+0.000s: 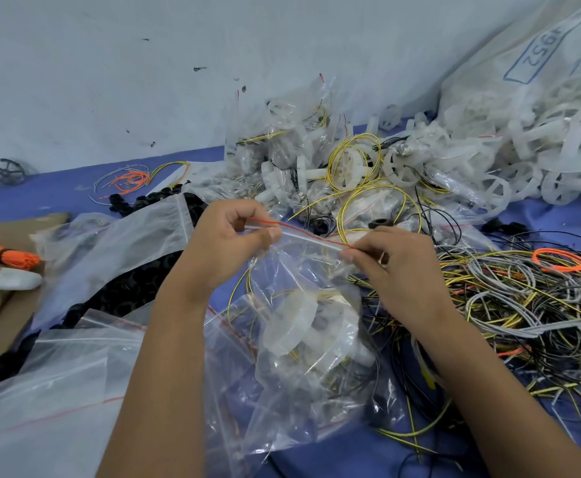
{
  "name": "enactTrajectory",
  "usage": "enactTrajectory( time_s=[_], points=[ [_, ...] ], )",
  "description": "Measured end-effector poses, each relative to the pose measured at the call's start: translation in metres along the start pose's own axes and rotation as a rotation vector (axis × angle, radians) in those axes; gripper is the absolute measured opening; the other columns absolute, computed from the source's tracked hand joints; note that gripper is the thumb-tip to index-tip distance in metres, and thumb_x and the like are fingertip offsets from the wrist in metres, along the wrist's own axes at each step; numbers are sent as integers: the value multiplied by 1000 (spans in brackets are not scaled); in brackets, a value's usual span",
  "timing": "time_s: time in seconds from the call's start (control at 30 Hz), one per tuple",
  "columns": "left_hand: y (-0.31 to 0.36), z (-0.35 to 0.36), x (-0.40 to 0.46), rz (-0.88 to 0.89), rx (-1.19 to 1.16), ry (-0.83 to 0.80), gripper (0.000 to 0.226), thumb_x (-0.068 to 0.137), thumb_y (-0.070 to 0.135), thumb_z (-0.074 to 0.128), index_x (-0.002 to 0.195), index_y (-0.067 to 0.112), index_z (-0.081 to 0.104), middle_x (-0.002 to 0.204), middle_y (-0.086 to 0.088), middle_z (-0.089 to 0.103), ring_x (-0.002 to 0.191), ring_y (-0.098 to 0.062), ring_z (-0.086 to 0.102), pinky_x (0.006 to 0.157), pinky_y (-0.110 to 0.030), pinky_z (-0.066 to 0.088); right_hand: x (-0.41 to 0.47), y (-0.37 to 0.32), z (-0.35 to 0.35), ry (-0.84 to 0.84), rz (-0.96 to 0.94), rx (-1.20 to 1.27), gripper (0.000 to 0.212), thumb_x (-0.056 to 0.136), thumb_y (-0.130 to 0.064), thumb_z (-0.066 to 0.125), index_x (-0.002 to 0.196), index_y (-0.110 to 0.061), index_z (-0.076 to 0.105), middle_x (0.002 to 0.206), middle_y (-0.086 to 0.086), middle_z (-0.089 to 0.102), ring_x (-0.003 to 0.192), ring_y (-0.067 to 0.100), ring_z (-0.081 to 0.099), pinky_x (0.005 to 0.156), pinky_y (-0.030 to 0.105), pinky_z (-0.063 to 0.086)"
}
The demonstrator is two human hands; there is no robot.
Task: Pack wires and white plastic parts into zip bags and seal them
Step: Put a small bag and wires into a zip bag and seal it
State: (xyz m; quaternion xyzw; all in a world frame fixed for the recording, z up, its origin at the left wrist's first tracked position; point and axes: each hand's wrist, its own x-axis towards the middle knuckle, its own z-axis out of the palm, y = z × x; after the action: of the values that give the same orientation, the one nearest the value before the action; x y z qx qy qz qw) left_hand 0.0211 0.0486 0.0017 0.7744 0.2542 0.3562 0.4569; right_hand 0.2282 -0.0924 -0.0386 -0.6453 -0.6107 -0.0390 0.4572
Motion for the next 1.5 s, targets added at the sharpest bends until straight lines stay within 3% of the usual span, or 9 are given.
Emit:
enactTrajectory(
  time_s=[0.23, 0.43, 0.53, 0.67, 0.73, 0.97, 1.13, 1.27, 1.5],
  points=[
    [-5, 3, -1, -91, -105, 50, 11, 91, -2, 70, 82, -3, 65, 64, -7, 65, 54, -10, 58, 52, -20, 49, -1, 2, -1, 130, 126, 109, 23, 84, -32, 81, 68, -16, 74, 49, -8, 52, 46, 9, 43, 50, 15, 34],
    [-2, 4, -14, -463, -48, -380, 42, 82, 48, 77, 117, 26, 77, 107, -12, 78, 88, -29, 76, 64, -32, 61, -3, -2, -5, 213, 146, 217, 23, 84, -31, 80, 70, -14, 72, 51, 10, 43, 50, 22, 34, 49, 30, 32],
    [3, 2, -16, -526, -83, -484, 52, 81, 66, 73, 108, 22, 80, 107, -11, 78, 87, -25, 76, 74, -34, 60, -3, -3, -6, 230, 163, 215, 18, 87, -30, 77, 77, -15, 73, 53, 12, 42, 50, 21, 33, 49, 28, 30],
    [5, 1, -17, -500, 81, -583, 24, 85, 48, 79, 93, 25, 79, 91, -3, 76, 86, -24, 69, 75, -32, 55, -3, -3, -4, 154, 250, 289, 5, 95, -30, 69, 96, -25, 71, 58, 2, 57, 54, 15, 54, 52, 27, 43],
    [4, 7, -16, -490, 108, -527, 7, 93, 29, 75, 92, 23, 79, 87, -3, 75, 84, -30, 64, 69, -33, 52, -3, -6, -2, 37, 276, 312, 16, 96, -41, 63, 104, -28, 68, 68, -1, 67, 66, 16, 65, 61, 28, 50],
    [1, 3, -12, -361, -146, -170, 39, 104, 21, 57, 68, 21, 73, 64, 2, 67, 43, -11, 58, 42, -23, 49, -2, -18, -2, -332, 278, 454, 55, 87, -69, 49, 129, -35, 63, 117, -13, 69, 112, 5, 64, 92, 28, 49],
    [-1, -8, -5, -262, -302, 196, 41, 107, 23, 54, 69, 19, 68, 56, 5, 62, 45, -5, 53, 43, -17, 44, 4, -30, 3, -668, 371, 710, 93, 69, -61, 83, 147, -58, 33, 136, -16, 62, 117, 7, 65, 81, 28, 58],
    [3, -10, -1, -232, -537, 268, 37, 103, 35, 57, 71, 23, 73, 68, 2, 68, 57, -10, 62, 52, -23, 48, 14, -39, 22, -435, 387, 898, 72, 69, -30, 87, 133, -45, 56, 109, 1, 73, 78, 15, 68, 54, 28, 50],
    [4, -25, 3, -188, -833, 345, 54, 91, 59, 50, 120, 16, 65, 109, -6, 74, 94, -21, 71, 84, -36, 60, 91, -40, 33, -29, 476, 1072, 18, 84, -6, 76, 95, -18, 69, 77, -2, 71, 58, 10, 57, 52, 20, 48]
  ],
)
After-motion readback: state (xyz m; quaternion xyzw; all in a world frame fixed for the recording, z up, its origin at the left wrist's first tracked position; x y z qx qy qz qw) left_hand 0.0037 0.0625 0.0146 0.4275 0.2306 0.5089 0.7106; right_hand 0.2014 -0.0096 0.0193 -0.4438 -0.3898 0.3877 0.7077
